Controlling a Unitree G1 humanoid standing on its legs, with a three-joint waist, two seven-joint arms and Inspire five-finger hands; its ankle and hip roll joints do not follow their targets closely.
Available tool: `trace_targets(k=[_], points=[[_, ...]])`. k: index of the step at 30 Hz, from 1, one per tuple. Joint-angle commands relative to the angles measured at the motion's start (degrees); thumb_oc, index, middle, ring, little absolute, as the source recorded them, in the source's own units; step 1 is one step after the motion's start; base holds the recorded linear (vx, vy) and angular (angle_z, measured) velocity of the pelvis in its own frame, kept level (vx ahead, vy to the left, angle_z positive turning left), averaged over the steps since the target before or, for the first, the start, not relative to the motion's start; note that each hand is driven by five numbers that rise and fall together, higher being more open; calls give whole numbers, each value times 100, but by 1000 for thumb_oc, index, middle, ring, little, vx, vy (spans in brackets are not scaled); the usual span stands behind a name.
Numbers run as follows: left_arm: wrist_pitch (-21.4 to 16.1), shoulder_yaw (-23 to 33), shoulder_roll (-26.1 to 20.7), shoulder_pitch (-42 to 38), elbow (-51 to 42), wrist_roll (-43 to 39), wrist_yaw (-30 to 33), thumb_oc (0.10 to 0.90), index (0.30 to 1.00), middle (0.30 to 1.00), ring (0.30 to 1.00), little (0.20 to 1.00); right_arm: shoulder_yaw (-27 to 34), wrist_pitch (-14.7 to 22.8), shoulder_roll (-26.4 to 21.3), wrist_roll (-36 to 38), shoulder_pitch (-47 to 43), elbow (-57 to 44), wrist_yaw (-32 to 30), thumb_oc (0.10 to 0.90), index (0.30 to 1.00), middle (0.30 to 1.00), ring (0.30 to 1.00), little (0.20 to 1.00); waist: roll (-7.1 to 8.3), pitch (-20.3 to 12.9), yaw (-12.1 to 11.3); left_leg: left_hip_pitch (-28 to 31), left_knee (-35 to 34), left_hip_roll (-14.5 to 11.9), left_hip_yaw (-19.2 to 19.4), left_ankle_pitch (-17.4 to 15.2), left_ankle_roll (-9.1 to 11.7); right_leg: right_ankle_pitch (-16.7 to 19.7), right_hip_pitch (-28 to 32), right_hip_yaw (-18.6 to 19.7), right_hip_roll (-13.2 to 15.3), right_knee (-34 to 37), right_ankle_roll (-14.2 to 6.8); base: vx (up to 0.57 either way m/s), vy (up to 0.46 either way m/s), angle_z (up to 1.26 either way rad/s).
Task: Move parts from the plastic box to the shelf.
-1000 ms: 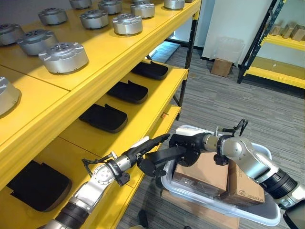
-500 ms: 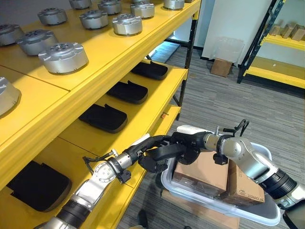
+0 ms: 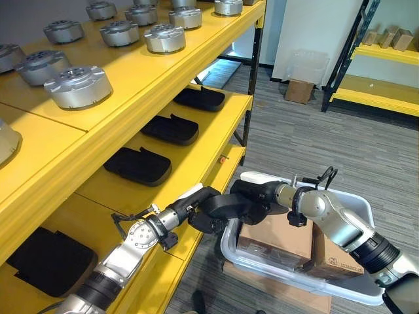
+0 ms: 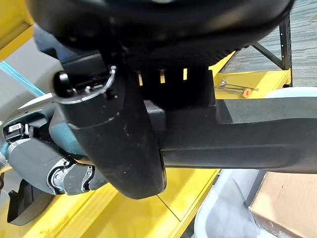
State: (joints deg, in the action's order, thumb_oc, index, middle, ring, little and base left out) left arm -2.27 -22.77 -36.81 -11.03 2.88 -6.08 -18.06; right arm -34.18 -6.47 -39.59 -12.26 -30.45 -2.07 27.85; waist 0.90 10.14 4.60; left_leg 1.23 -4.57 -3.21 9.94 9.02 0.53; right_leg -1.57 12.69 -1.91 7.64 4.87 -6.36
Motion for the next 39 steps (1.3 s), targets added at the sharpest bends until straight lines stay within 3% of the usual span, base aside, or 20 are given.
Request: trace_targets(k=[1, 6, 7, 8, 9, 13, 17, 21, 25, 28, 31, 33, 39], points=[[-541, -563, 665, -820, -159, -159, -197, 400, 300, 300, 300, 300, 345, 352, 649, 425, -1309, -418, -824, 400, 300, 300, 300, 300, -71, -373, -161, 845, -5, -371, 90, -1099, 220, 280, -536, -393, -92, -31, 65, 0, 0, 0], [-524, -530, 708, -821, -140, -196, -118, 400, 300, 300, 300, 300, 334, 294, 731, 532, -1246, -455, -935, 400, 300, 300, 300, 300, -79, -391, -157, 862, -15, -375, 98, -1096, 222, 282, -522, -381, -93, -21, 69, 0, 0, 0], [-550, -523, 704, -812, -135, -212, -88, 400, 300, 300, 300, 300, 351, 283, 761, 560, -1224, -449, -1020, 437, 352, 352, 352, 352, -81, -397, -162, 862, -14, -373, 92, -1096, 223, 283, -518, -389, -91, -20, 67, 0, 0, 0], [-555, -517, 711, -810, -133, -219, -67, 400, 300, 300, 300, 300, 361, 272, 791, 619, -1221, -427, -1028, 437, 352, 352, 352, 352, -82, -400, -167, 865, -16, -371, 88, -1097, 222, 283, -516, -389, -91, -19, 68, 0, 0, 0], [-548, -494, 720, -804, -132, -222, -51, 400, 300, 300, 300, 300, 375, 240, 829, 761, -1215, -419, -1016, 900, 1000, 1000, 1000, 1000, -79, -406, -175, 864, -19, -369, 81, -1098, 222, 284, -516, -392, -92, -18, 70, 0, 0, 0], [-485, -451, 781, -779, -37, -455, 81, 400, 300, 300, 300, 300, 376, -61, 963, 1607, -1204, -418, -884, 900, 1000, 1000, 1000, 1000, -68, -412, -204, 855, -19, -366, 55, -1088, 223, 286, -513, -412, -94, -17, 86, 0, 0, 0], [-490, -352, 948, -627, 175, -681, 121, 400, 300, 300, 300, 300, 469, -463, 1251, 2423, -991, -380, -1192, 900, 1000, 1000, 1000, 1000, -56, -422, -250, 866, -25, -367, 2, -1081, 215, 282, -480, -444, -88, -14, 106, 5, 15, 1], [-648, -278, 914, -465, 274, -654, 193, 400, 300, 300, 300, 300, 744, -314, 1300, 2998, -825, -213, -1936, 900, 1000, 1000, 1000, 1000, -56, -452, -261, 871, -43, -369, -23, -1074, 217, 282, -465, -463, -90, -11, 109, 7, 18, 1], [-892, -24, 742, -105, 317, -737, 143, 400, 300, 300, 300, 300, 1898, 150, 1132, 4452, -475, -485, -2934, 900, 1000, 1000, 1000, 1000, -55, -475, -239, 849, -43, -381, -41, -1073, 211, 297, -475, -488, -87, -32, 83, 0, 8, 0], [-1047, 88, 692, 75, 356, -711, 169, 400, 300, 300, 300, 300, 2627, 221, 1109, 4978, -332, -1016, -3016, 900, 1000, 1000, 1000, 1000, -55, -473, -197, 855, -42, -394, -4, -1098, 197, 287, -487, -455, -92, -59, 79, 2, 14, 0], [-1099, 174, 696, 241, 275, -611, 226, 400, 300, 300, 300, 300, 3080, 551, 1134, 5333, -4, -1453, -3227, 900, 1000, 1000, 1000, 1000, -66, -491, -139, 872, -43, -403, 36, -1122, 186, 294, -475, -395, -94, -41, 74, 13, 38, -2], [-1063, 229, 686, 306, 208, -607, 273, 400, 300, 300, 300, 300, 3426, 1035, 1212, 5893, 376, -1671, -3230, 900, 1000, 1000, 1000, 1000, -75, -520, -85, 866, -43, -404, 50, -1141, 182, 304, -488, -366, -88, -33, 49, -1, 18, -1], [-979, 236, 715, 328, 47, -558, 437, 400, 300, 300, 300, 300, 3816, 1528, 1351, 5877, 883, -1935, -3222, 900, 1000, 1000, 1000, 1000, -85, -540, -9, 838, -43, -404, 77, -1139, 166, 324, -524, -333, -74, -36, 23, -5, 6, 0]])
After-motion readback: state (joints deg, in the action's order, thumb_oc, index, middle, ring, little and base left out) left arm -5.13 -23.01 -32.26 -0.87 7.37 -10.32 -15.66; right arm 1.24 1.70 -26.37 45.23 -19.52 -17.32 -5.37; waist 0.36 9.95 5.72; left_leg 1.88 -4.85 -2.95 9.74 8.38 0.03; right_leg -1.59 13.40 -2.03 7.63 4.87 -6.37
